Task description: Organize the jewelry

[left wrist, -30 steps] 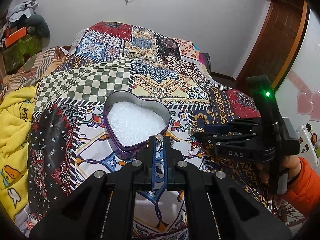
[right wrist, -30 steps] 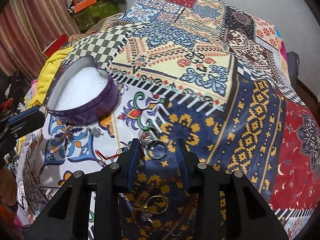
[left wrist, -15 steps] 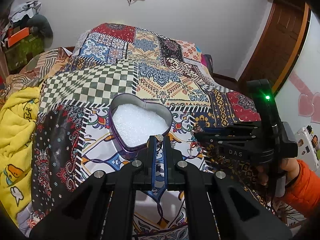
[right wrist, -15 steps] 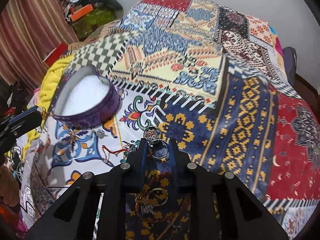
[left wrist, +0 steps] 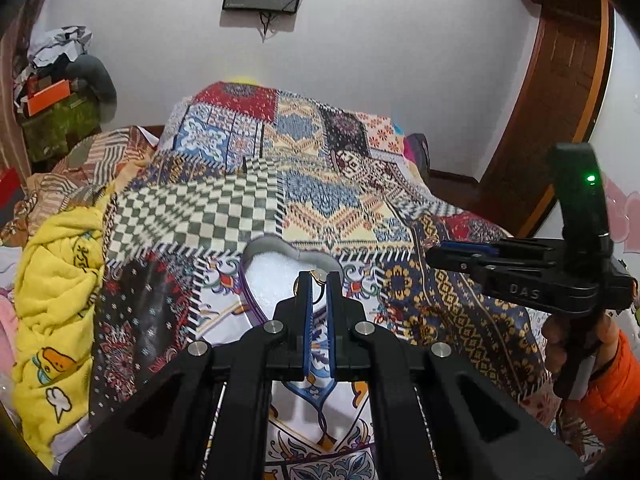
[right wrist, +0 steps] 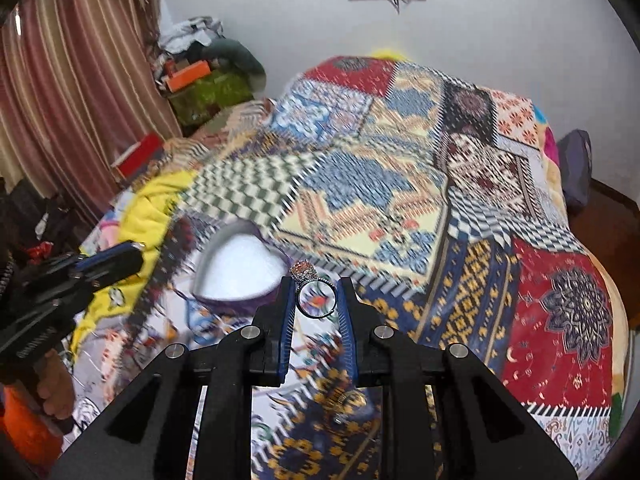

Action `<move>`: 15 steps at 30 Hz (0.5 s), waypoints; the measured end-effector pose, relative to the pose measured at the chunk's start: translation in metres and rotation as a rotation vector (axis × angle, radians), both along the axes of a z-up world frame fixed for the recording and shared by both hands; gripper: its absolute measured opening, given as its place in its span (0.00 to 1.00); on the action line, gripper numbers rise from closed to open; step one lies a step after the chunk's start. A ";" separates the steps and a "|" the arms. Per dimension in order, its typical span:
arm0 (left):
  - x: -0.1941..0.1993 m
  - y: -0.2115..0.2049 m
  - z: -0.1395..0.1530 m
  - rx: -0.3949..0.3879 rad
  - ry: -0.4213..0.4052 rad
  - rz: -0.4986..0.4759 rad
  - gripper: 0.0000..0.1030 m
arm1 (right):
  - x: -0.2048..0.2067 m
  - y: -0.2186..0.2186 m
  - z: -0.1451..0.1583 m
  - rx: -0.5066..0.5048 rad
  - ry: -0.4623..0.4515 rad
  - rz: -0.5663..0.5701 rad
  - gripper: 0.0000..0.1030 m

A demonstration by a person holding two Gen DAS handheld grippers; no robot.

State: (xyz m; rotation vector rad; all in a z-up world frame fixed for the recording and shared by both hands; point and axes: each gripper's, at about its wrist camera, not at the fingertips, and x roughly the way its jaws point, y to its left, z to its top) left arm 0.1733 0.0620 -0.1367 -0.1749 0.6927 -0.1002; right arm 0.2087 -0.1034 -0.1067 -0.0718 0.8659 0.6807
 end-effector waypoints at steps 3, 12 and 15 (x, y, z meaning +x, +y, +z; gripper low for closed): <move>0.003 0.004 0.008 0.008 -0.017 0.011 0.04 | 0.000 0.006 0.004 0.027 -0.007 0.015 0.18; 0.019 0.014 0.017 0.061 -0.041 0.035 0.04 | 0.006 0.036 0.000 0.043 0.000 0.081 0.18; 0.027 0.017 0.015 0.064 -0.037 0.033 0.04 | 0.010 0.044 -0.008 0.033 0.017 0.103 0.18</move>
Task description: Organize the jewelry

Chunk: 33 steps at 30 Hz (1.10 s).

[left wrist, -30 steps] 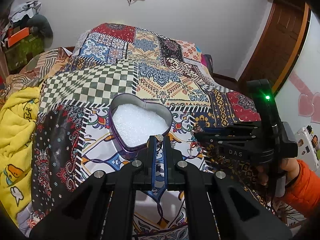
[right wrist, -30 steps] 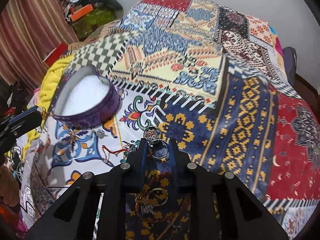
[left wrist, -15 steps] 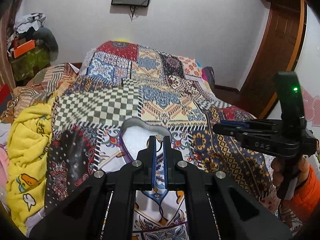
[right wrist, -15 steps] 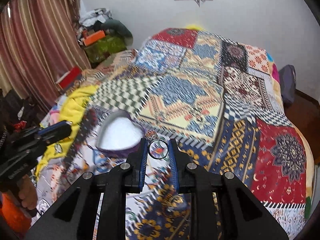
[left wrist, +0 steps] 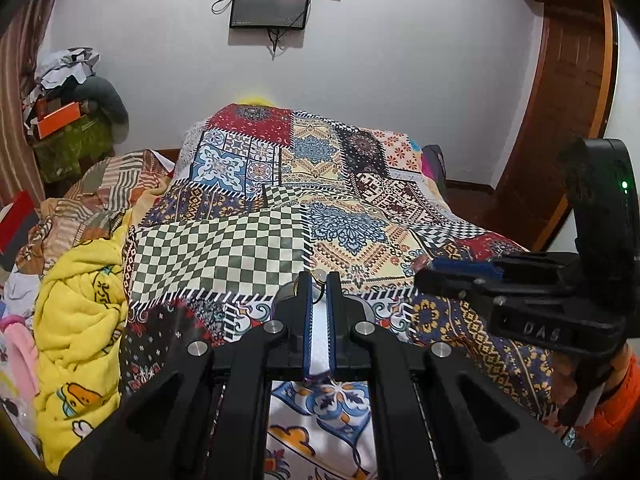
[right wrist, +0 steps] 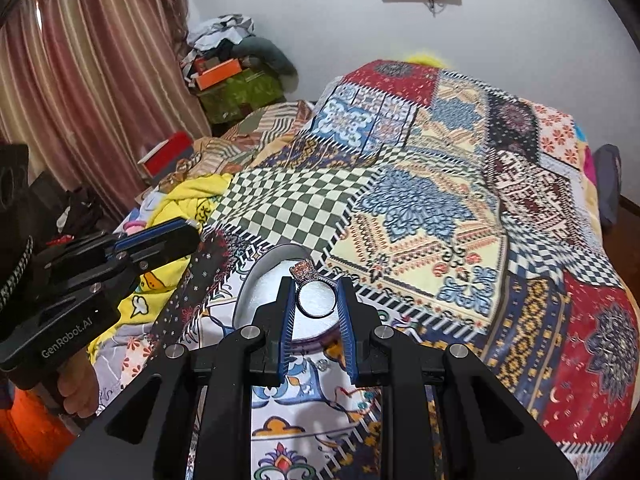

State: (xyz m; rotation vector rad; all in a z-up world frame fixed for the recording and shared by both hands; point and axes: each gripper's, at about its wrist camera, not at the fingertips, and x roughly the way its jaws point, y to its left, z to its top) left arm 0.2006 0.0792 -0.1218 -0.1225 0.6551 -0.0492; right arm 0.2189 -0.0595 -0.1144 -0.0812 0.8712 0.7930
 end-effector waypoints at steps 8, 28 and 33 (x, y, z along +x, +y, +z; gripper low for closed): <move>0.028 0.009 -0.017 -0.043 0.056 -0.037 0.04 | 0.013 0.022 -0.027 -0.065 0.047 0.052 0.18; 0.071 0.019 -0.067 -0.118 0.241 -0.108 0.04 | 0.016 0.040 -0.049 -0.162 0.070 0.131 0.19; 0.071 0.018 -0.064 -0.098 0.239 -0.107 0.04 | 0.014 0.043 -0.049 -0.172 0.061 0.147 0.19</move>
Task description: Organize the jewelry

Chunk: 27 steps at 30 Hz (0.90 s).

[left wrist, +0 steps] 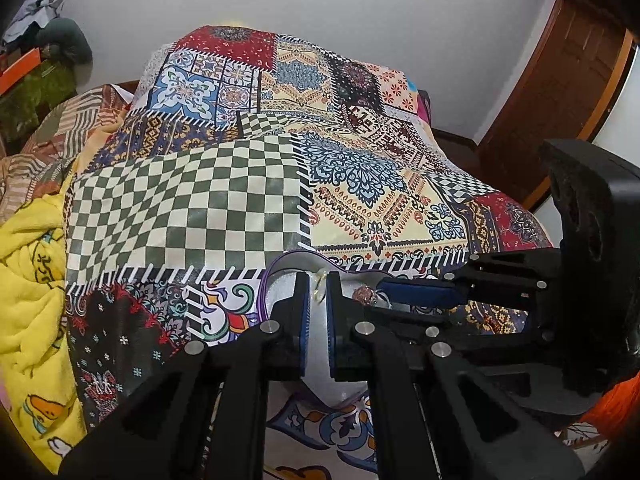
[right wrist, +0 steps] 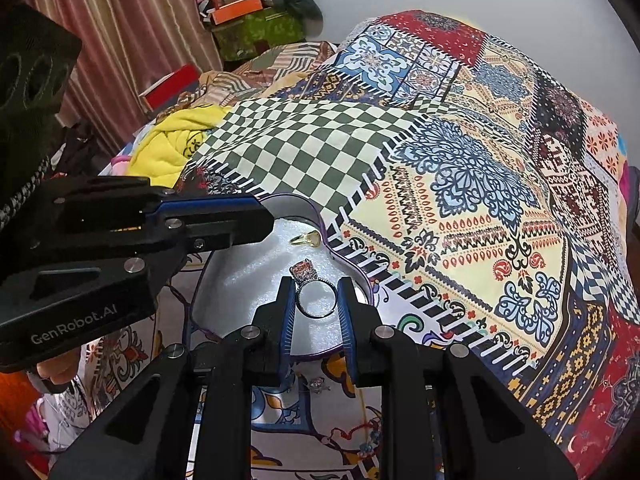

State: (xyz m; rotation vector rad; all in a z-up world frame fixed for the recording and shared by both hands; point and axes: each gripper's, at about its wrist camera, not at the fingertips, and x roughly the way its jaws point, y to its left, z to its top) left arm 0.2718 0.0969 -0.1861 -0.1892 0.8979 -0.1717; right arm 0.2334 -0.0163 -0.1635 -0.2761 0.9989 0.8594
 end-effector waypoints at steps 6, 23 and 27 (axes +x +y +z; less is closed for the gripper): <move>-0.005 0.001 0.010 0.037 -0.021 0.008 0.04 | -0.001 0.004 0.002 -0.020 -0.006 0.004 0.20; -0.052 0.004 0.047 0.090 -0.076 0.072 0.23 | -0.025 -0.048 0.068 0.045 -0.130 -0.146 0.32; -0.065 -0.001 0.050 0.096 -0.071 0.067 0.23 | -0.033 -0.073 0.074 0.047 -0.136 -0.203 0.32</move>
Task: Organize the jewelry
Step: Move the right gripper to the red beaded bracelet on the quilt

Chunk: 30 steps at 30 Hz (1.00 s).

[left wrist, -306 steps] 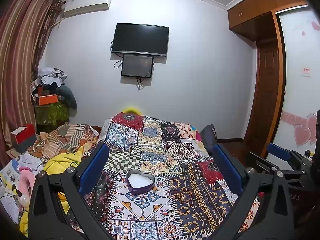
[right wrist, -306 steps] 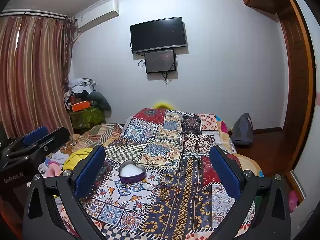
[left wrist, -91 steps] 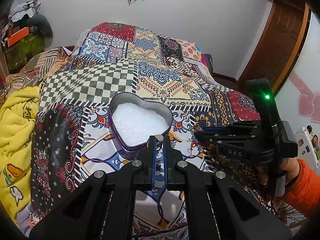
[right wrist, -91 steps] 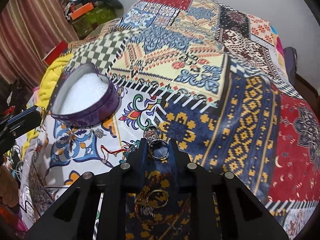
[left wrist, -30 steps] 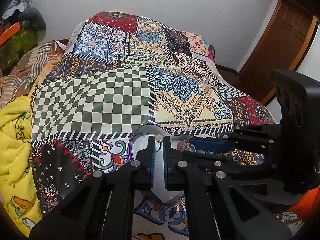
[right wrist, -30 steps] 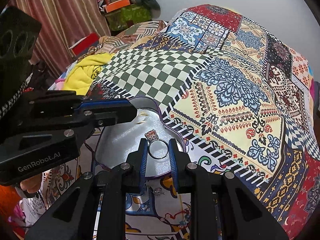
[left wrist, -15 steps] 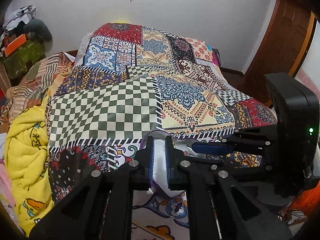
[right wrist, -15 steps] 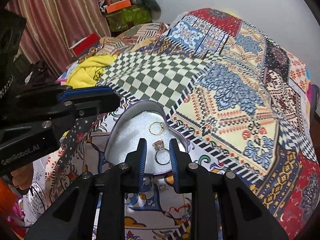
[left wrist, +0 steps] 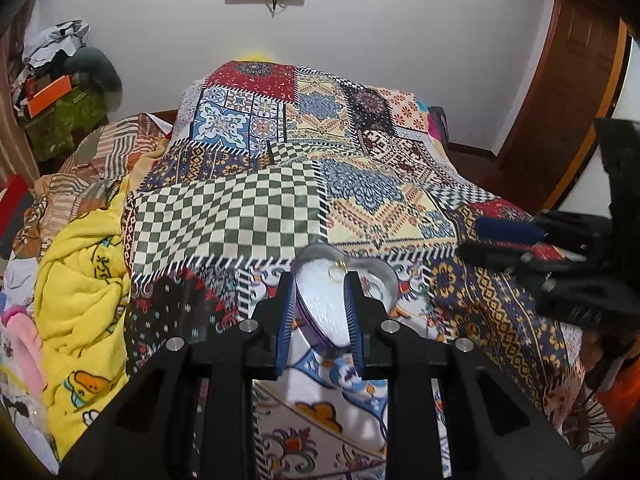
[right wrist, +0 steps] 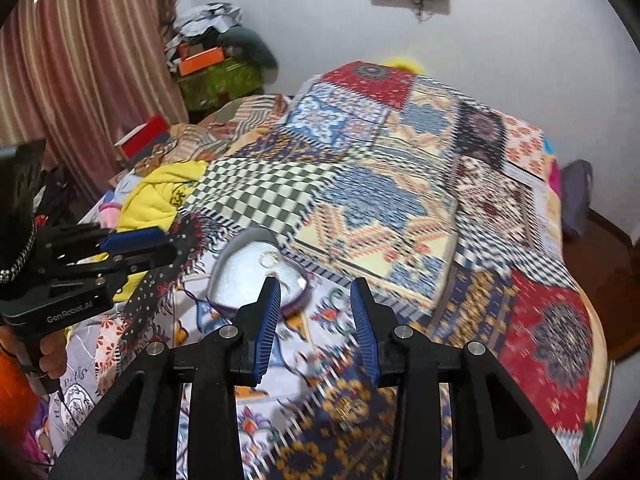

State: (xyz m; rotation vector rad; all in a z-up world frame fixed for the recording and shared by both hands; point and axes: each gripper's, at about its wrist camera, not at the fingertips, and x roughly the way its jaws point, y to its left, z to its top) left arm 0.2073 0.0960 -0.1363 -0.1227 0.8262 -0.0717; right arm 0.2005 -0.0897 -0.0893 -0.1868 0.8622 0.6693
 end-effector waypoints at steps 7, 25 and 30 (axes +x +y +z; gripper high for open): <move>-0.018 -0.017 -0.010 -0.004 0.044 -0.028 0.23 | -0.011 -0.041 -0.007 -0.011 0.027 -0.091 0.32; -0.018 -0.073 -0.067 -0.052 0.185 -0.123 0.23 | -0.021 -0.103 -0.068 -0.001 0.195 -0.192 0.32; 0.001 -0.077 -0.079 -0.009 0.194 -0.104 0.23 | -0.014 -0.104 -0.081 0.014 0.230 -0.187 0.32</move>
